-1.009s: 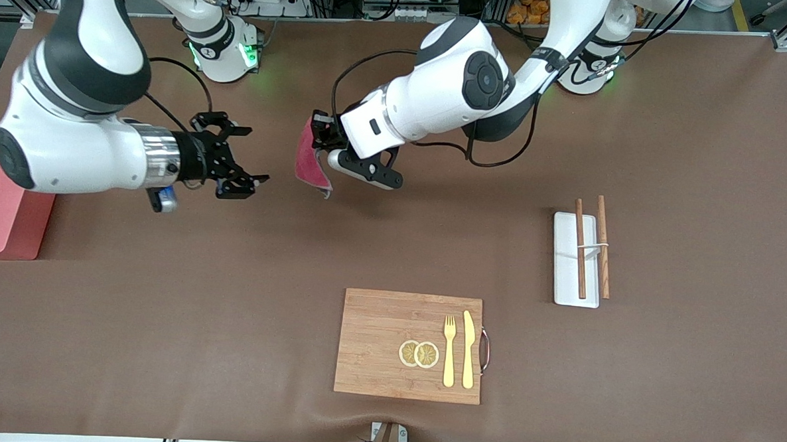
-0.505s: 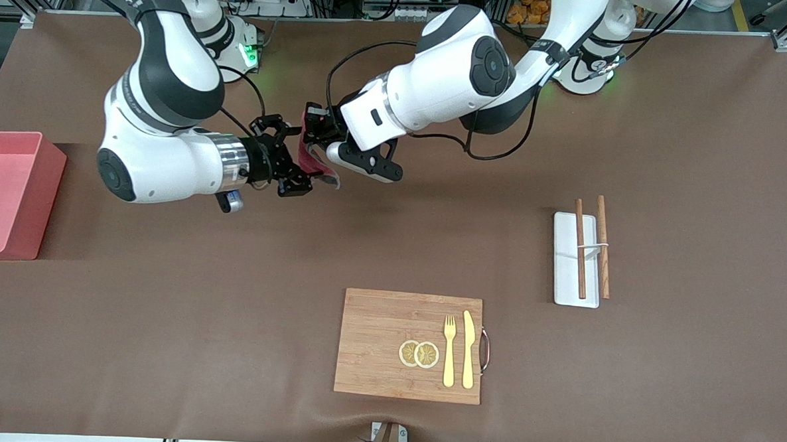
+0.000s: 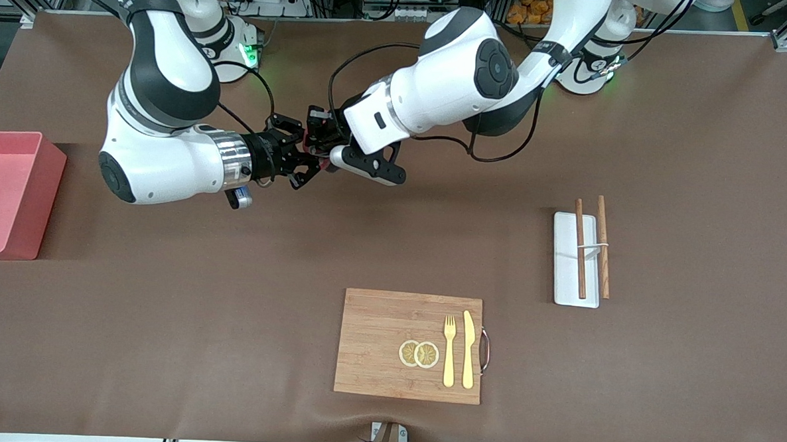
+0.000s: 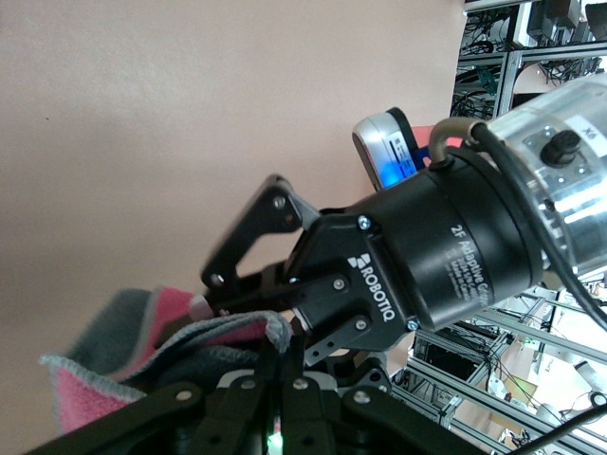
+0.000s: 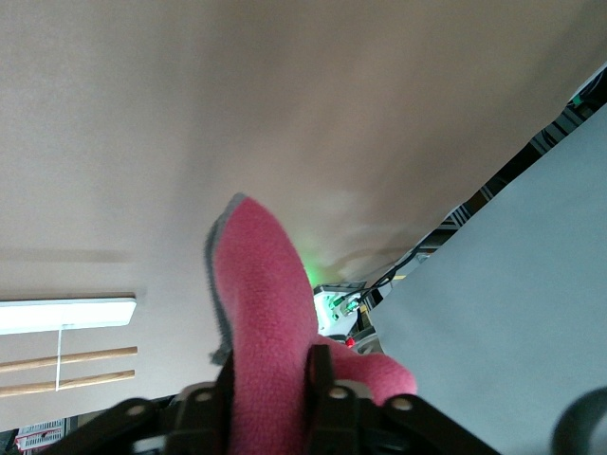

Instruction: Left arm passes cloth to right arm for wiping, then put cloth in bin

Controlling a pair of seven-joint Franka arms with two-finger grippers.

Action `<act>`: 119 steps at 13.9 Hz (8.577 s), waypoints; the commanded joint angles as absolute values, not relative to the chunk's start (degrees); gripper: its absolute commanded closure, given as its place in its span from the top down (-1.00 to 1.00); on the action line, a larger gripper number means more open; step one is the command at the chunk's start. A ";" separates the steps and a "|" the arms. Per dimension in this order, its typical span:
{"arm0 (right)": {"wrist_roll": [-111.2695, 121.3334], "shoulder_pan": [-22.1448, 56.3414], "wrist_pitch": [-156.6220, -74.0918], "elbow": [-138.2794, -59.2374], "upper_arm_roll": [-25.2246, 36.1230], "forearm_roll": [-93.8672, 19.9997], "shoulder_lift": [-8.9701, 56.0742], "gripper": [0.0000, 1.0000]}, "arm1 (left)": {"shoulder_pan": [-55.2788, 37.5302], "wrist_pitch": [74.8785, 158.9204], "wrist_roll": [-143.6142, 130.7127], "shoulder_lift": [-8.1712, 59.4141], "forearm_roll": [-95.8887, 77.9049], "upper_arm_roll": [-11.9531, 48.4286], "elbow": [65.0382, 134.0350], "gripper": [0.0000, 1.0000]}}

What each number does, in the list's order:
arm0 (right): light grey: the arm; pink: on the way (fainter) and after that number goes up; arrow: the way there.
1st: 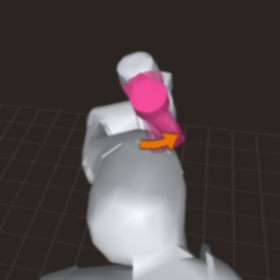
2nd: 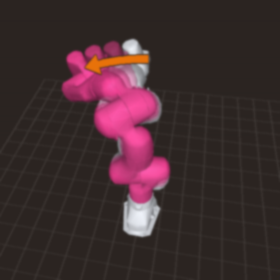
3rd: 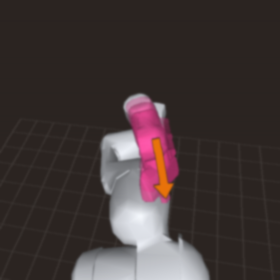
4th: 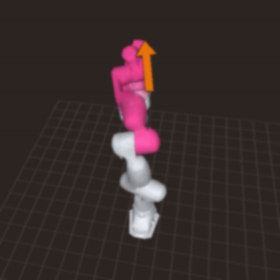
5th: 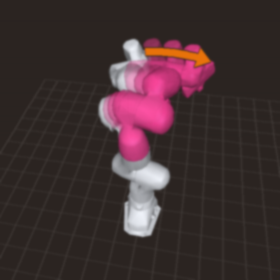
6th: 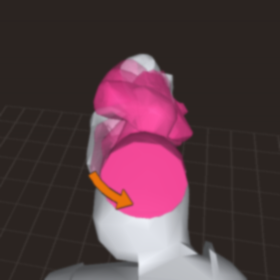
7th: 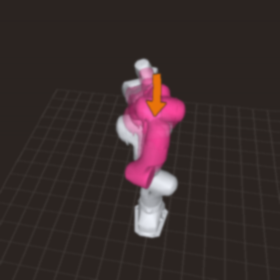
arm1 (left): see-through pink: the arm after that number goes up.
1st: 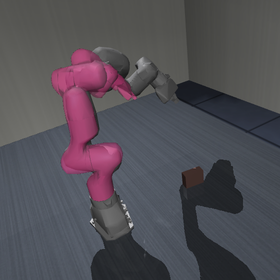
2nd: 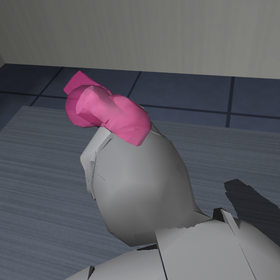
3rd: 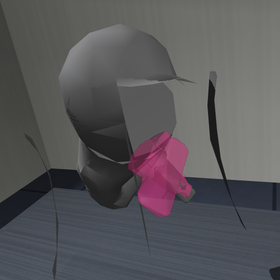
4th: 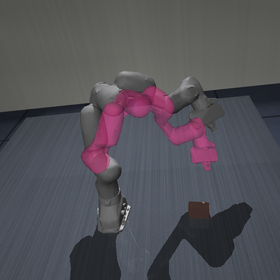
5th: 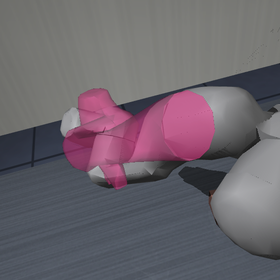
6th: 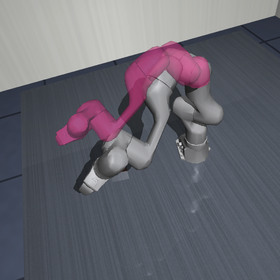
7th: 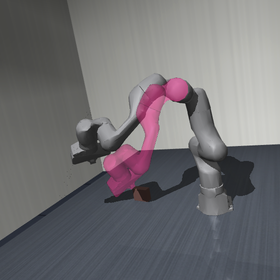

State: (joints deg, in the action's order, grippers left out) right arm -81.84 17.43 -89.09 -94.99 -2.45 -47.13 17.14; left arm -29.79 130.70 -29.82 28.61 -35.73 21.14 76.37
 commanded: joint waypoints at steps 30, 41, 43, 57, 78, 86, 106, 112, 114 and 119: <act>-6.07 -5.69 -126.47 -115.76 -0.35 1.43 24.17 -1.00 | -3.76 87.19 -12.31 -1.39 -0.53 7.94 90.86 1.00; 15.65 -18.55 -125.94 -110.47 0.09 14.86 24.78 -1.00 | -5.63 85.78 -2.20 -1.85 -0.09 2.90 90.79 1.00; 11.45 -14.97 -126.21 -111.09 -0.26 9.69 26.19 -1.00 | -5.45 87.36 -2.37 -0.53 0.09 2.81 90.53 1.00; -49.29 25.48 -130.17 -107.60 -0.26 -12.92 28.13 -1.00 | -4.65 87.71 -2.29 1.76 -0.35 2.99 88.42 1.00; 40.92 -26.08 -101.07 -84.74 4.57 4.48 23.46 -1.00 | -0.70 85.61 0.08 2.20 0.53 2.99 88.50 1.00; 63.51 -38.48 -120.30 -84.55 4.31 4.84 36.19 -1.00 | -1.49 85.08 -0.09 1.58 0.53 5.80 88.42 1.00; 47.75 -27.61 -83.33 -74.18 3.69 -1.76 25.76 1.00 | -2.72 84.54 -2.46 1.41 0.79 7.03 88.16 1.00; 22.81 -15.23 -76.21 -75.23 3.60 0.00 20.14 1.00 | -2.11 90.88 -1.59 1.23 1.41 7.47 88.07 1.00; 10.34 -9.17 -73.23 -76.02 3.60 0.96 17.94 1.00 | -1.24 90.88 -1.23 1.32 2.10 6.95 88.07 1.00; -10.17 2.44 -72.59 -77.25 3.52 1.14 13.46 1.00 | 0.88 90.88 3.16 1.49 1.67 7.12 87.98 1.00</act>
